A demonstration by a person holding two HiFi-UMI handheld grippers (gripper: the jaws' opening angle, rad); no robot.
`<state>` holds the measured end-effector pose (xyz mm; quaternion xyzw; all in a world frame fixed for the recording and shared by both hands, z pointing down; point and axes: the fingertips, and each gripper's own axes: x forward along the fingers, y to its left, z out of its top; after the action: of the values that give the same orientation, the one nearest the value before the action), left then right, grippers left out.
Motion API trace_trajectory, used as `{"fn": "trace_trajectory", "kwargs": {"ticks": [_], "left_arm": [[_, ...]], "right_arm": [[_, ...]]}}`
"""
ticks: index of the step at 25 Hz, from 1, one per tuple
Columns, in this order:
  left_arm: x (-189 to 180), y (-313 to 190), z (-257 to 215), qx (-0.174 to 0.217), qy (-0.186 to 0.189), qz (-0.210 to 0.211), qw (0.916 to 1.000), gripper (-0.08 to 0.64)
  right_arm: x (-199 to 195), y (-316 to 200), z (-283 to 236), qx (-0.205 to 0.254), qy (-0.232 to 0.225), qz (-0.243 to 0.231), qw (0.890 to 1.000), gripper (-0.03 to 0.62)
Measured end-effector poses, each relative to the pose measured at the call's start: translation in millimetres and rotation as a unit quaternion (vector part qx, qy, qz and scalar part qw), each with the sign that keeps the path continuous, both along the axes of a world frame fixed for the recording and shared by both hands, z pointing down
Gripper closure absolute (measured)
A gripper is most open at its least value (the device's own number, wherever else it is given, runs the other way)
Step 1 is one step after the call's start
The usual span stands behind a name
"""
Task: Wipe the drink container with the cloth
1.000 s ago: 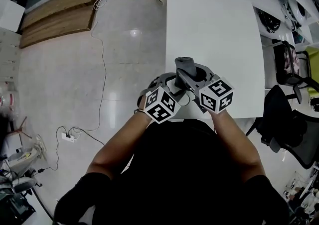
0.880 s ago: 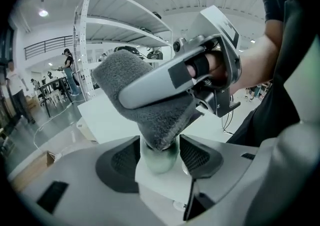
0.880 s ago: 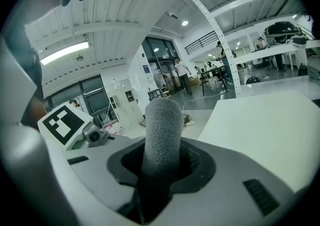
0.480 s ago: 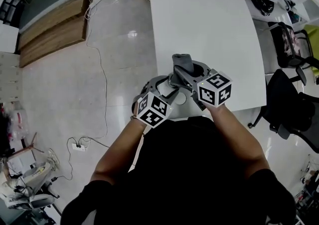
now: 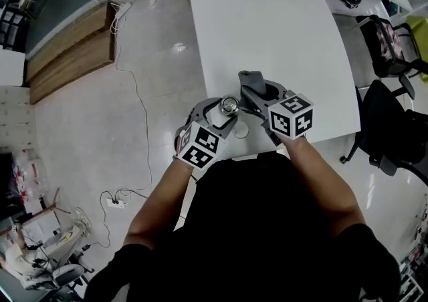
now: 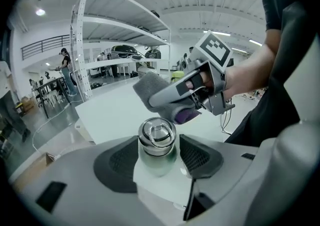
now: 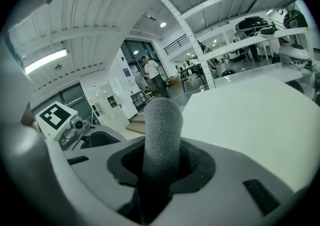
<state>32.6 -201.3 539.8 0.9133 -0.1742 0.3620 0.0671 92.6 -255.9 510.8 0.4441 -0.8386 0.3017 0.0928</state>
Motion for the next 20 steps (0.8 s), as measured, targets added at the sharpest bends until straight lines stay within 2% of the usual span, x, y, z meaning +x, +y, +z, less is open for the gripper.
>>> {"fn": "trace_trajectory", "kwargs": {"ticks": [4, 10, 13, 16, 20], "left_arm": [[0.3, -2.5, -3.6, 0.005, -0.004, 0.002, 1.0000, 0.310], [9.2, -8.7, -2.7, 0.004, -0.017, 0.007, 0.9998, 0.307], [12.8, -9.9, 2.7, -0.010, -0.025, 0.012, 0.9996, 0.307], [12.9, -14.0, 4.1, -0.031, -0.016, 0.007, 0.9994, 0.305], [14.7, -25.1, -1.4, -0.055, 0.017, -0.014, 0.9982, 0.299]], "right_arm": [[9.8, 14.7, 7.8, -0.015, 0.006, 0.010, 1.000, 0.486], [11.5, 37.8, 6.2, -0.019, -0.006, 0.002, 1.000, 0.486], [14.8, 45.3, 2.5, -0.016, -0.013, 0.006, 1.000, 0.486], [18.9, 47.3, -0.6, -0.013, -0.021, 0.017, 1.000, 0.486], [20.5, 48.3, -4.9, -0.007, -0.024, 0.025, 0.999, 0.486]]}}
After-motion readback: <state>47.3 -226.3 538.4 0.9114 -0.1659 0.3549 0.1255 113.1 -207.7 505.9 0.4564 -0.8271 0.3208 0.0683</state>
